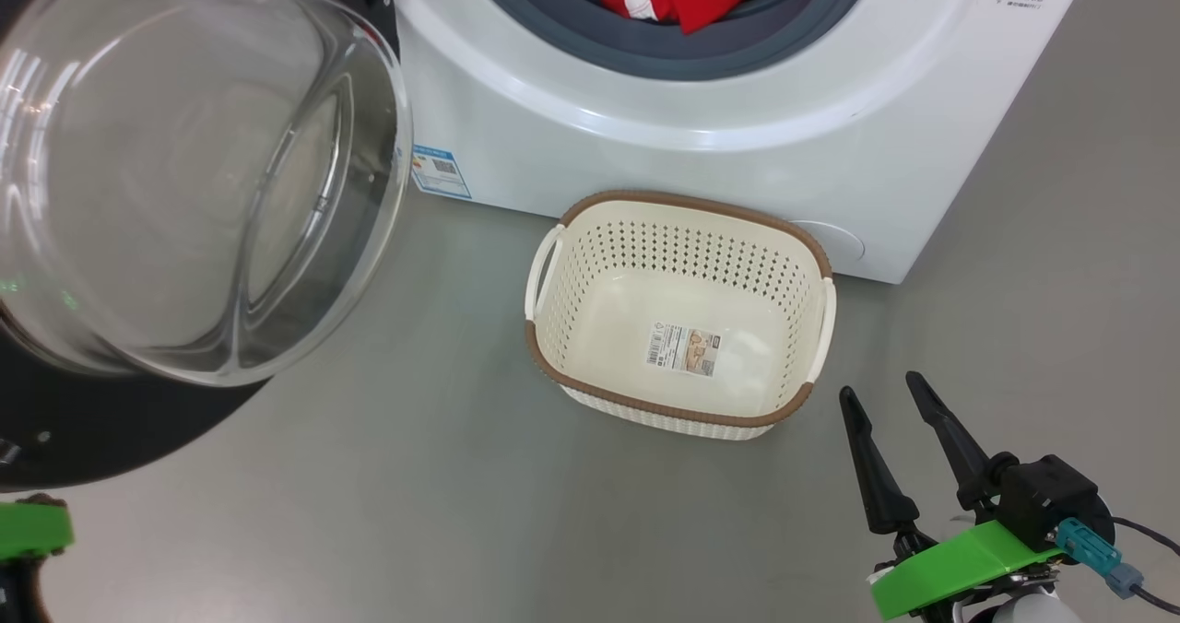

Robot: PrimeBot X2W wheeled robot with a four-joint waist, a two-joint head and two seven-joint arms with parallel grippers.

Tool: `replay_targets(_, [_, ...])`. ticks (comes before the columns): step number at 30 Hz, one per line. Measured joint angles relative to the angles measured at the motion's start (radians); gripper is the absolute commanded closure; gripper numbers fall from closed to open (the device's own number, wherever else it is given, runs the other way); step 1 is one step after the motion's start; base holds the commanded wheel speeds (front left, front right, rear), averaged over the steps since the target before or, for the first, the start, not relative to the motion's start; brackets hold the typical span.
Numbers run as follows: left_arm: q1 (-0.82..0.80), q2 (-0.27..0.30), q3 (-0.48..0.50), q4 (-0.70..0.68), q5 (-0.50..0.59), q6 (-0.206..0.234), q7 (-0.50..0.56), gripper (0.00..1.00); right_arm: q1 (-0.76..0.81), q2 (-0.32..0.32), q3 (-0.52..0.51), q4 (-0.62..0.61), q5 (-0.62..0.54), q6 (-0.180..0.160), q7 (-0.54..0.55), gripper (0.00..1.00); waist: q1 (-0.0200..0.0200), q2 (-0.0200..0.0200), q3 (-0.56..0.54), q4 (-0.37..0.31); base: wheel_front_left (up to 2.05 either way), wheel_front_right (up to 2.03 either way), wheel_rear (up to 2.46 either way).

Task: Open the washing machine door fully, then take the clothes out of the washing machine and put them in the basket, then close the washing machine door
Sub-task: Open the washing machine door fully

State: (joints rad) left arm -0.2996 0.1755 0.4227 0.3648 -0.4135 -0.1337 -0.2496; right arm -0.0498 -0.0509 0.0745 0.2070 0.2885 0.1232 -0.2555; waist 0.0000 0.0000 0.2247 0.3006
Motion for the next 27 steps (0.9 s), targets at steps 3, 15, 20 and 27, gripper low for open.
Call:
replay_targets(3, [-0.019, 0.011, 0.012, 0.02, 0.0, 0.0, 0.0, 1.0, 0.0, 0.0, 0.0, 0.0, -0.002, 0.0, 0.0, 0.0, 0.0, 0.0, 0.009, -0.002, 0.0, 0.0, 0.0])
replay_targets(15, [-0.124, 0.078, 0.046, 0.123, 0.018, 0.0, -0.007, 1.0, -0.041, -0.001, 0.002, -0.006, -0.016, 0.0, 0.0, 0.0, 0.0001, 0.0, 0.057, -0.013, 0.0, 0.0, 0.0])
replay_targets(20, [-0.16, 0.096, 0.051, 0.147, 0.02, 0.001, -0.007, 1.0, -0.043, -0.002, 0.002, -0.006, -0.017, 0.0, 0.0, 0.0, 0.0001, 0.0, 0.071, -0.015, 0.0, 0.0, 0.0])
replay_targets(27, [-0.176, 0.102, 0.052, 0.17, 0.021, 0.001, -0.007, 1.0, -0.053, -0.002, 0.002, -0.003, -0.017, 0.0, 0.0, 0.0, 0.0001, 0.0, 0.074, -0.017, 0.0, 0.0, 0.0])
